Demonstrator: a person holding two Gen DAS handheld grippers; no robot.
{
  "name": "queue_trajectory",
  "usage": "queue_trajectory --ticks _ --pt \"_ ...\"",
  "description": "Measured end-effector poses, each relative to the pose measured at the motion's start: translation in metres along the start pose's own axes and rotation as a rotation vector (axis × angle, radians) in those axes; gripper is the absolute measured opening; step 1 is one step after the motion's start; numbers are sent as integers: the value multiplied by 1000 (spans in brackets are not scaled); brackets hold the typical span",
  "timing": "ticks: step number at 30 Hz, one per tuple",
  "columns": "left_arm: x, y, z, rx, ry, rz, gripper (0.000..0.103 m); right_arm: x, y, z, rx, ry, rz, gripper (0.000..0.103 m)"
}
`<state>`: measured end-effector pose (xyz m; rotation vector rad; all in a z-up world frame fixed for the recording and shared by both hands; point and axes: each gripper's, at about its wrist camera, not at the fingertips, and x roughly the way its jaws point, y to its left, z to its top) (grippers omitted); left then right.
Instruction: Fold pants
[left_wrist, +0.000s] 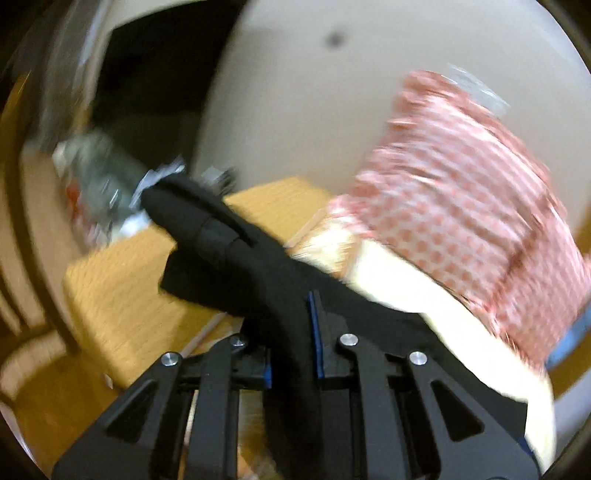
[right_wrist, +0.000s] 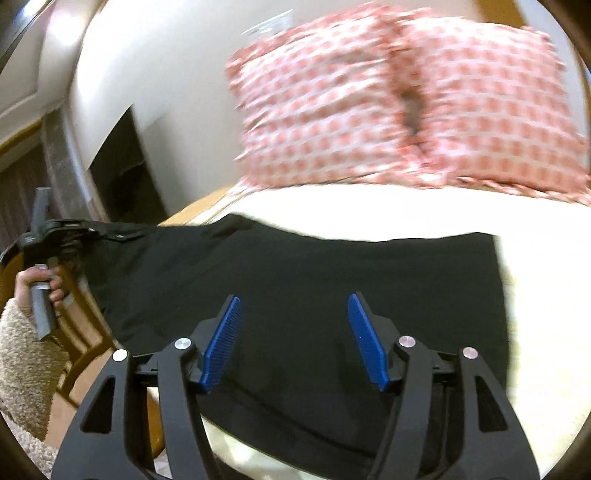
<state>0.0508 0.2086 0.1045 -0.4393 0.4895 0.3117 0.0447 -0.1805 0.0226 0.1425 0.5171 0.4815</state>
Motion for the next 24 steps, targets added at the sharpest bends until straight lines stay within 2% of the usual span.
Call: queue_trajectory --ticks 2,5,7,8,10,11,13,15,17,20,23,24 --pt "-6 -48 5 119 -17 -49 15 -13 -20 -2 48 -26 -42 63" --pt "-20 -141 -5 325 -36 -202 15 -30 -49 -8 123 -49 -104 63" --pt "-30 -188 -22 433 -38 -306 15 -43 -66 -12 168 -64 -144 63" --pt "-37 -219 -38 503 -27 -390 15 -50 -74 -15 188 -74 -170 63" --pt "-45 -254 -69 595 4 -500 15 -63 -87 -20 214 -91 -216 63" --pt "-48 -273 -95 666 45 -562 15 -67 -93 -22 224 -95 -233 63" --pt "-45 -289 -131 751 114 -620 15 -77 -105 -27 250 -101 -271 63" --pt "-36 -296 -171 843 210 -647 15 -82 -117 -33 277 -99 -303 63" --pt "-21 -294 -197 871 319 -657 14 -85 -127 -36 296 -93 -322 63" --pt "-19 -283 -200 874 304 -639 14 -87 -136 -36 316 -97 -333 63" --pt "-26 -282 -180 817 238 -609 15 -90 -136 -34 311 -111 -333 63" --pt "-29 -286 -181 827 215 -586 15 -90 -135 -33 307 -115 -332 63"
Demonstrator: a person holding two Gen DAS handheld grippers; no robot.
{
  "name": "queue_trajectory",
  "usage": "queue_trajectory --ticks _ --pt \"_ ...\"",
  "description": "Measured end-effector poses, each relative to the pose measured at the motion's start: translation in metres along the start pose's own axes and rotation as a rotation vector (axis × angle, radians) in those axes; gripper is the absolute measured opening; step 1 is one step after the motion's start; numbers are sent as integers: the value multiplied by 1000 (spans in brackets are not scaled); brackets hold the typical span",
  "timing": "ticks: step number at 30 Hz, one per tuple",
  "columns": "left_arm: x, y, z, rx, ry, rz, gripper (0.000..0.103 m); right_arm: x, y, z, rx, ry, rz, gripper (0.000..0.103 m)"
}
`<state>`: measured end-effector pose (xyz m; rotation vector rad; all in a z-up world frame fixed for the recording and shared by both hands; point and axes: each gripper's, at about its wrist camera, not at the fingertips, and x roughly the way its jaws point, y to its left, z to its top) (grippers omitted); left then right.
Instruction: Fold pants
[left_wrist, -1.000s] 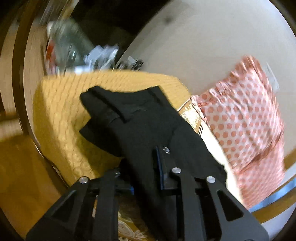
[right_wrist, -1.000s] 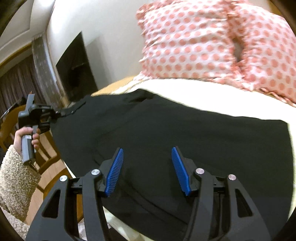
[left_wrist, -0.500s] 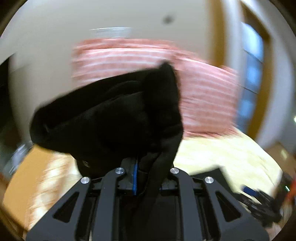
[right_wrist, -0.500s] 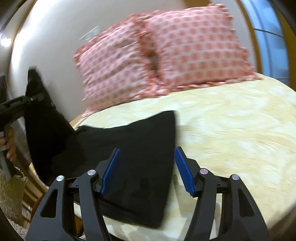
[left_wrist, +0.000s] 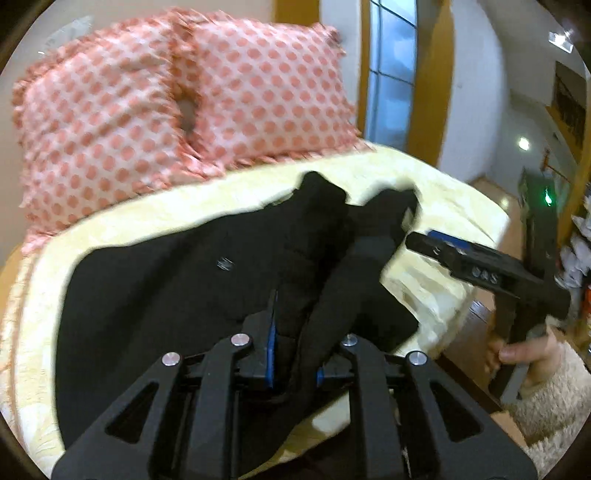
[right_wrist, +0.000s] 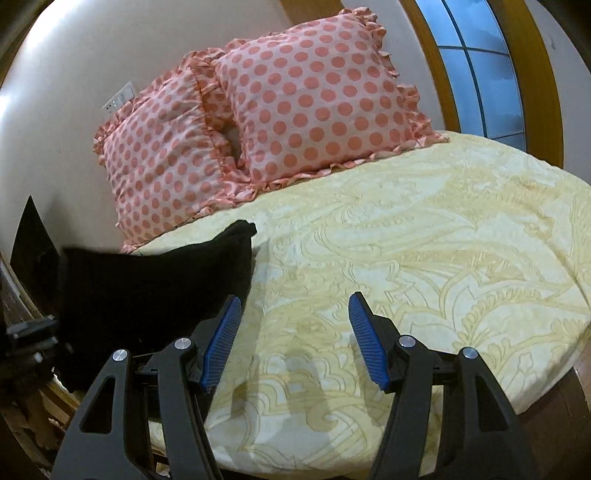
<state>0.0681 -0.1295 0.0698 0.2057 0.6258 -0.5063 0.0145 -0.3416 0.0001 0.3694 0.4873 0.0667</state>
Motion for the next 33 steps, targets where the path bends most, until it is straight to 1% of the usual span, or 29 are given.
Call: queue_trajectory --ticks 1,2,5,6,8,9,10,11,12,13,14,15,17,18,20,22,24,26,27,28,30,32,33 --pt "-1 -6 -5 20 3 26 16 0 1 1 -5 -5 0 63" --pt "6 -10 -11 47 29 34 17 -1 2 3 -9 -10 -3 63" --pt "23 -23 -21 50 109 -37 29 -6 5 12 -6 -40 7 63" --pt "20 -24 -25 53 112 -53 31 -9 7 17 -11 -52 15 63" --pt "2 -23 -29 64 76 -102 43 -16 15 26 -35 -80 37 63" --pt "-17 -15 -29 43 31 -209 53 -18 18 28 -46 -88 48 63" --pt "-30 -8 -30 17 -8 -265 64 -20 24 32 -62 -97 75 63" --pt "-46 4 -31 -22 -62 -306 71 -20 29 35 -71 -95 107 63" --pt "-61 20 -29 -81 -133 -291 84 -17 37 37 -81 -80 165 63" --pt "-68 35 -29 -128 -179 -226 91 -13 44 37 -89 -60 206 63" --pt "-69 50 -28 -165 -194 -118 91 -6 54 36 -104 -26 261 63" --pt "-65 62 -30 -193 -174 -17 91 2 66 33 -124 8 308 63" --pt "-54 79 -34 -231 -129 78 91 15 85 27 -163 61 356 63" --pt "-46 89 -40 -260 -89 115 91 19 91 24 -180 80 364 63" --pt "-34 101 -51 -294 -33 143 91 30 103 15 -213 130 360 63" --pt "-23 108 -59 -314 6 157 91 43 104 8 -217 185 326 63" --pt "-19 111 -66 -300 4 146 90 58 98 0 -197 262 290 63" --pt "-17 108 -72 -270 -5 156 91 57 97 -2 -211 273 293 63" --pt "-16 106 -77 -253 -12 151 94 56 98 -1 -227 284 286 62" --pt "-17 105 -80 -248 -20 141 98 55 98 5 -230 293 289 62" --pt "-12 106 -80 -235 -49 114 101 54 90 21 -179 277 305 63" --pt "-14 107 -84 -240 -76 92 101 56 73 47 -97 239 280 68" --pt "-15 107 -86 -245 -87 78 101 63 63 59 -60 242 252 68"
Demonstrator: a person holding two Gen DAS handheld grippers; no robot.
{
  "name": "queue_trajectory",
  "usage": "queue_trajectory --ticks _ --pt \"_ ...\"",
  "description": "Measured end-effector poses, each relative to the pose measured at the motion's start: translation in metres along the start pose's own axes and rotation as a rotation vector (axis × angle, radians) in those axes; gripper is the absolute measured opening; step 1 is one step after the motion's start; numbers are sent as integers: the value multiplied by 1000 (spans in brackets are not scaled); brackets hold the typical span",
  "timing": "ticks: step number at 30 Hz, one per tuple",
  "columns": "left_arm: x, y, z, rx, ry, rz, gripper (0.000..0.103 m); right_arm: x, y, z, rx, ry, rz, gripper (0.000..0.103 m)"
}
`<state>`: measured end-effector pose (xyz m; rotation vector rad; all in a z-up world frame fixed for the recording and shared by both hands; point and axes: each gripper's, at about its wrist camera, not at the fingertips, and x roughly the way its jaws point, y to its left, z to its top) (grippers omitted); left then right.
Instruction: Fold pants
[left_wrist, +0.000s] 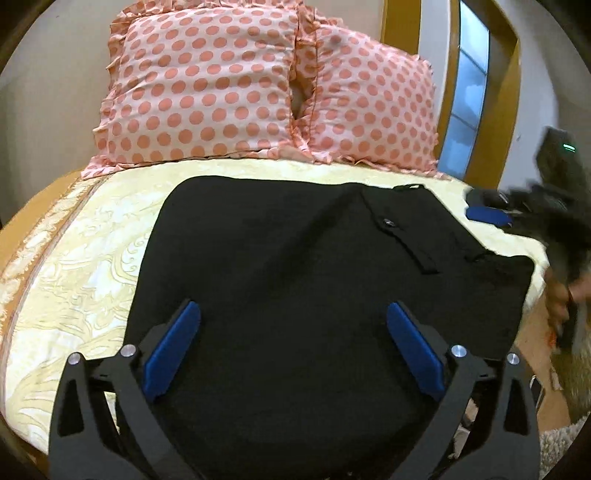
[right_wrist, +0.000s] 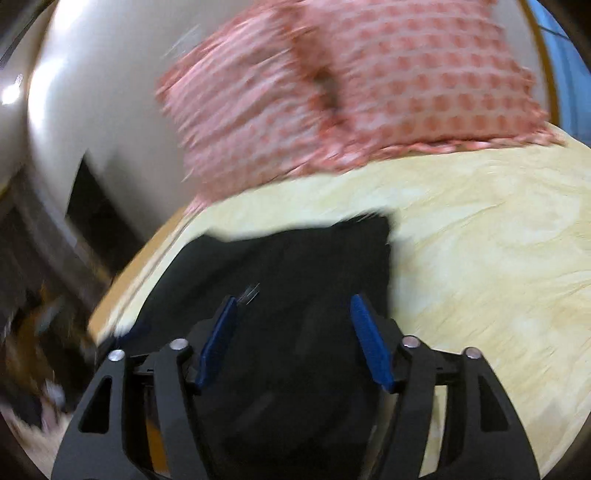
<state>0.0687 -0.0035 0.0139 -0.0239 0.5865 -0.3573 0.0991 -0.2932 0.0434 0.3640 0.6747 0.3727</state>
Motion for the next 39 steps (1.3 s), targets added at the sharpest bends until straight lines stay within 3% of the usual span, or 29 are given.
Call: queue_trajectory --ticks 3,8,13,14,15,16,20,23,25,27,29,32,35,39 --pt "-3 5 -2 -23 -21 -46 101 22 -23 20 53 55 -46 68" --pt "-5 7 -4 -30 -33 -74 101 64 -39 33 92 174 -42 68" --pt "-4 5 -6 -16 -40 -72 101 78 -40 32 62 205 -50 68" --pt "-4 5 -7 -13 -42 -72 101 79 -39 32 55 206 -49 66" --pt "-4 5 -7 -12 -42 -72 101 79 -38 31 46 209 -38 53" --pt "-4 5 -7 -11 -43 -72 101 81 -37 29 40 223 -3 49" --pt "-5 5 -3 -19 -30 -83 101 81 -37 27 27 218 10 49" --pt "-18 22 17 -121 -31 -184 101 83 -38 29 35 216 25 49" --pt "-28 42 35 -195 -63 -198 101 82 -32 28 -5 212 29 32" --pt "-29 68 53 -271 -68 -181 101 78 -27 28 -31 198 73 23" --pt "-17 90 69 -328 -14 -173 100 73 -24 30 -49 182 90 23" --pt "14 110 82 -355 106 -118 87 79 -28 28 -39 200 68 24" --pt "52 120 84 -379 263 -143 74 81 -32 29 -16 207 57 32" --pt "77 119 80 -384 367 -165 64 86 -38 29 6 222 58 39"
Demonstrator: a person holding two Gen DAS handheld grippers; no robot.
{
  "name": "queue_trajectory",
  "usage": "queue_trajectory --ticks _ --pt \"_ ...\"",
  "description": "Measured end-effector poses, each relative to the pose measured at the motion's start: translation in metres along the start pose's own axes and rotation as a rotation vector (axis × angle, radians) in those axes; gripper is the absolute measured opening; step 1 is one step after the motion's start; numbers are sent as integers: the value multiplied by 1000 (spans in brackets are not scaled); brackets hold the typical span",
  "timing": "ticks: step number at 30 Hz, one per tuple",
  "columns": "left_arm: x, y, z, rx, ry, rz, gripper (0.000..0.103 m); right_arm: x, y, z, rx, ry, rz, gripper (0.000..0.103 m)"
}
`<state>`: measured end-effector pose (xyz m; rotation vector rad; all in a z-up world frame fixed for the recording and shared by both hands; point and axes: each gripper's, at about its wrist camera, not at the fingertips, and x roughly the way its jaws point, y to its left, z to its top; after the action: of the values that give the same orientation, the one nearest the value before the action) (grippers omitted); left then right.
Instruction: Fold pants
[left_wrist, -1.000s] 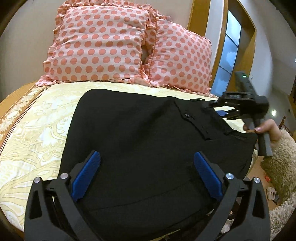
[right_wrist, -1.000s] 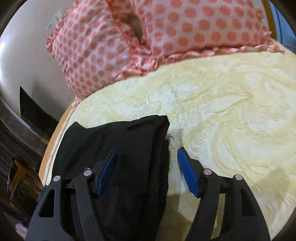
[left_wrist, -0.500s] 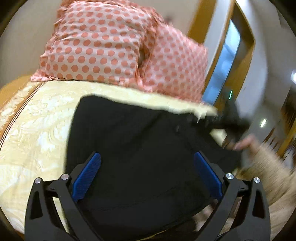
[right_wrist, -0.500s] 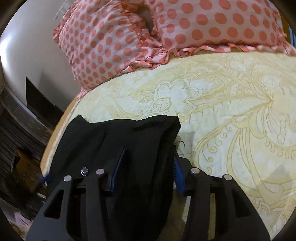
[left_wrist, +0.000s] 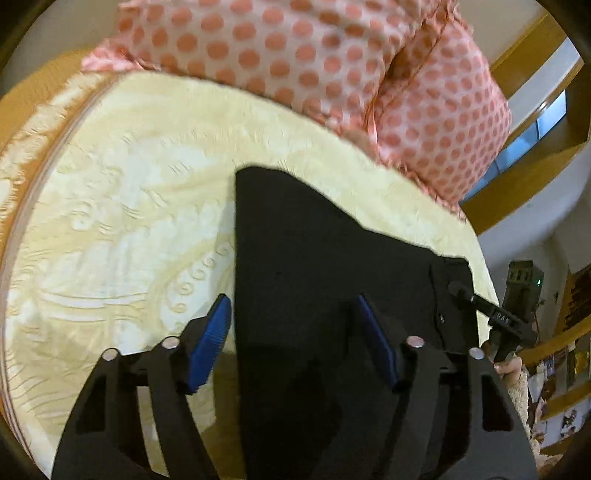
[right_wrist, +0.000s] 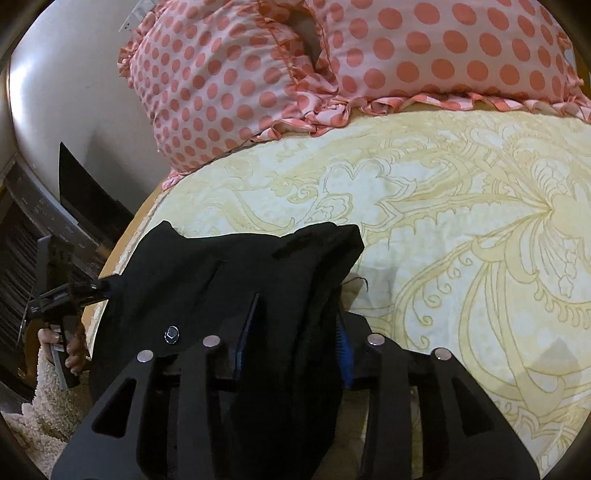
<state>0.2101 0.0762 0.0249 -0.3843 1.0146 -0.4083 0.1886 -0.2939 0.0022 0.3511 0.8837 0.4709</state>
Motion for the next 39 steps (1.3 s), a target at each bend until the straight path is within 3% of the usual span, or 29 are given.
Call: queue_trajectory --ticks 3,5,6,7,9,10,18,27,29,33,36,39 --pt "6 -7 1 34 3 28 64 2 -1 0 5 0 14 39" --pt "8 -10 0 40 2 40 59 2 0 -1 -8 -4 19 37" --pt "9 -11 -2 45 3 47 44 2 2 -1 -19 -6 27 26" --pt "9 -12 -1 51 -5 58 31 1 5 -2 -31 -11 48 22" --pt "2 -16 -1 76 -21 48 13 -4 12 -2 -56 -31 43 20" --pt "-1 -18 -1 80 -27 40 12 -7 13 0 -60 -39 44 19" --pt "-11 -40 24 137 -72 75 12 -19 30 33 -114 -104 26 17" --pt "19 -57 115 159 -181 139 12 -9 26 110 -192 -257 -81 16" --pt "36 -52 126 135 -162 152 12 9 12 124 -163 -225 -103 16" --pt "74 -26 128 39 -76 162 15 63 -19 128 -95 -52 -203 17" --pt "84 -18 123 14 -95 186 28 67 -31 124 -42 -57 -202 28" --pt "79 -19 122 18 -105 216 40 64 -36 125 -8 -50 -258 55"
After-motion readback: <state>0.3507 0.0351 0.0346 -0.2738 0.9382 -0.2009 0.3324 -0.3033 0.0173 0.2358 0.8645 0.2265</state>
